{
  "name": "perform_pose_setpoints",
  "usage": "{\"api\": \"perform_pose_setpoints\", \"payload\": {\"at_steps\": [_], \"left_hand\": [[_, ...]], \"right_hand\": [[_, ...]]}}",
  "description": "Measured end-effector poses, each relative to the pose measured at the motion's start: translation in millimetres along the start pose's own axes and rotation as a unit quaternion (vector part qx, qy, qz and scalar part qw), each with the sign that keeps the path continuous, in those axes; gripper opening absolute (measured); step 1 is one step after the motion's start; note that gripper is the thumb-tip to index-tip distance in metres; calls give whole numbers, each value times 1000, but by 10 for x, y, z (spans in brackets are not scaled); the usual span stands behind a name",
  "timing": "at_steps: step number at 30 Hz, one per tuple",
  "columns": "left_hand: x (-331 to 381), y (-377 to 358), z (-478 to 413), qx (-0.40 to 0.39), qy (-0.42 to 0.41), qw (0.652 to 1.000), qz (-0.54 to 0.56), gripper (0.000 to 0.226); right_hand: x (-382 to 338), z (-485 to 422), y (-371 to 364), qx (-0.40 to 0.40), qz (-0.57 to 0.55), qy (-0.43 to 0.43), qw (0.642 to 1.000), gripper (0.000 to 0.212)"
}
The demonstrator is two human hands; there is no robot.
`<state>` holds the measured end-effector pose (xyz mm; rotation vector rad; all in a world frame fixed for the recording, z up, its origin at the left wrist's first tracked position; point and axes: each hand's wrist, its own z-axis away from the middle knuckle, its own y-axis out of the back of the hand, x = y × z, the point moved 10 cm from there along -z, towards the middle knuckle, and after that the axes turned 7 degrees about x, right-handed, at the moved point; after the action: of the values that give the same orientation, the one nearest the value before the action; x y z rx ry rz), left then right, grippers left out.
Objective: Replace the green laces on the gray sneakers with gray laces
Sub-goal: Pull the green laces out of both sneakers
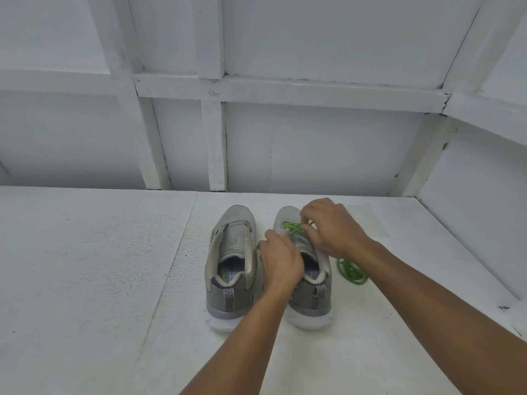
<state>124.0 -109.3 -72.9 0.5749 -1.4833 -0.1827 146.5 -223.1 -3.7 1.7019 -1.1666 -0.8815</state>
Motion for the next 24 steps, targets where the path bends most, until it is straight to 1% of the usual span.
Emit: {"api": "perform_pose_setpoints", "payload": {"at_steps": [2,4,6,7,9,11,14,17,19,20,22,24], "left_hand": [[3,8,10,4,2,1000,2,33],[-6,5,17,1,14,1000,5,33],[-31,-7,25,-2,25,1000,17,32],[-45,-12,29,-1,30,999,28,32],[-82,-26,21,3,36,998,48,32],[-131,-49,1,6,45,997,63,33],[-190,-96,-6,1,67,994,88,35],[-226,-121,-12,2,74,993,96,37],[-239,-125,-29,8,73,993,96,36],[-241,-125,-34,11,72,993,95,36],[-244,-132,-33,12,72,993,93,36],[-262,-154,-28,6,78,992,95,36]], "right_hand": [[159,-27,136,41,35,-28,998,14],[347,-36,234,73,64,-84,992,14],[470,-27,237,75,76,-139,985,15],[468,-22,216,71,62,-148,984,18],[309,-30,161,59,5,-118,991,30],[50,-36,75,26,-28,-53,998,36],[-206,-24,-116,-35,4,12,999,24],[-220,-34,-221,-62,42,28,997,23],[-138,-82,-148,-40,65,23,997,21],[-59,-113,-49,-10,77,8,997,18],[164,-152,228,69,84,-49,993,9],[380,-153,409,118,75,-110,984,6]]}}
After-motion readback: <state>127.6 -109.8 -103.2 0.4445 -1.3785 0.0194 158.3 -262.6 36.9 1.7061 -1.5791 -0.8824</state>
